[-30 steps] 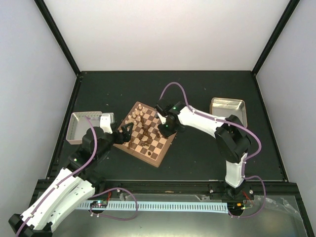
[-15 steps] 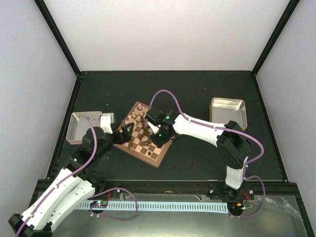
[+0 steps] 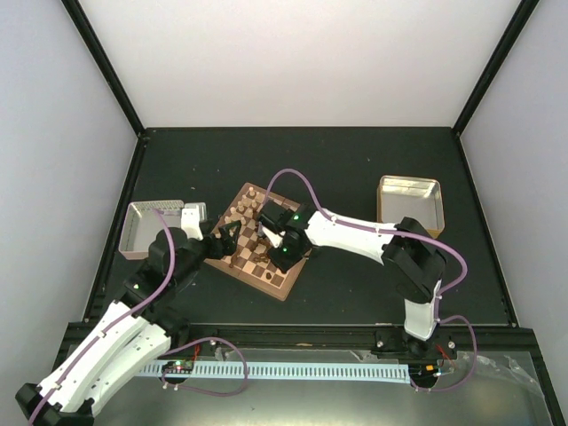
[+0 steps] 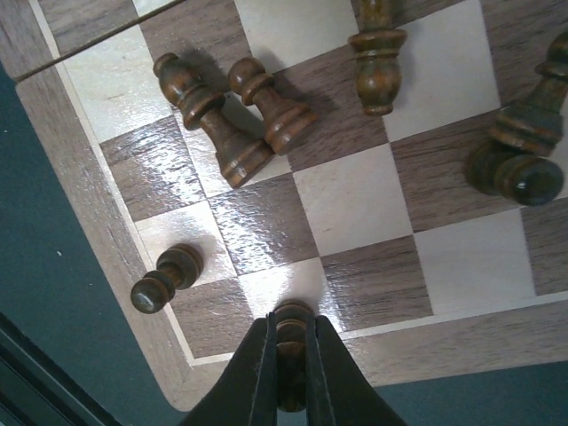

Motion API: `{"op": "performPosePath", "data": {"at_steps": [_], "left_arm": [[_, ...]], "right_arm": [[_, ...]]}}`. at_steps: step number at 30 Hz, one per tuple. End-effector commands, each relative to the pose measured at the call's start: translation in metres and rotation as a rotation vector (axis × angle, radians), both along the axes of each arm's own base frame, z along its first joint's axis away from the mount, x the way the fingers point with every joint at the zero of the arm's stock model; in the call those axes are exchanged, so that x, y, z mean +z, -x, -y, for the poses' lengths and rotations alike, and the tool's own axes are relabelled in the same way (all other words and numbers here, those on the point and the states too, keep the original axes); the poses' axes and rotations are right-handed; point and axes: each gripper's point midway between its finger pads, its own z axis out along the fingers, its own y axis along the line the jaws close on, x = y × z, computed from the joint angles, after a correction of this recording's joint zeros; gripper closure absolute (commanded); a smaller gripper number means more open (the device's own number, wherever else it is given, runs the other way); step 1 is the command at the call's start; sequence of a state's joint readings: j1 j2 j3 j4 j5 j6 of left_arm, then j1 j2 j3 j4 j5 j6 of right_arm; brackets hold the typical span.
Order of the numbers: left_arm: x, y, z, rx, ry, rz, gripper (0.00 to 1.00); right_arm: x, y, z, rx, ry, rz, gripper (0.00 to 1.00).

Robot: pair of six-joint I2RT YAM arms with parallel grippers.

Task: Set up the chess pieces on the board
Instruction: Place the chess piece on the chessboard, then pick up the chess piece from the chessboard.

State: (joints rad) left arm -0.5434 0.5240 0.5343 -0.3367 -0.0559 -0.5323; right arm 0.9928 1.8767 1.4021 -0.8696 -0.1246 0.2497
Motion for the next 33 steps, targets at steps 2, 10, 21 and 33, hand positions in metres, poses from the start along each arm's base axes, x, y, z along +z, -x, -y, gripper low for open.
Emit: {"op": "performPosePath", "data": {"at_steps": [2,10,21,33], "left_arm": [[0.016,-0.003,0.001,0.000,0.029,0.031,0.06],[0.017,-0.003,0.001,0.003,0.031,0.034,0.06],[0.015,-0.003,-0.001,0.019,0.038,0.022,0.06],[0.011,-0.004,-0.001,0.027,0.054,0.002,0.06]], "right_arm": [[-0.009,0.007,-0.005,0.005,-0.014,-0.039,0.90],[0.010,-0.003,-0.009,-0.044,-0.038,0.007,0.68],[0.048,-0.060,0.003,-0.329,-0.099,0.203,0.53],[0.018,-0.082,-0.008,-0.321,-0.054,0.203,0.61]]}}
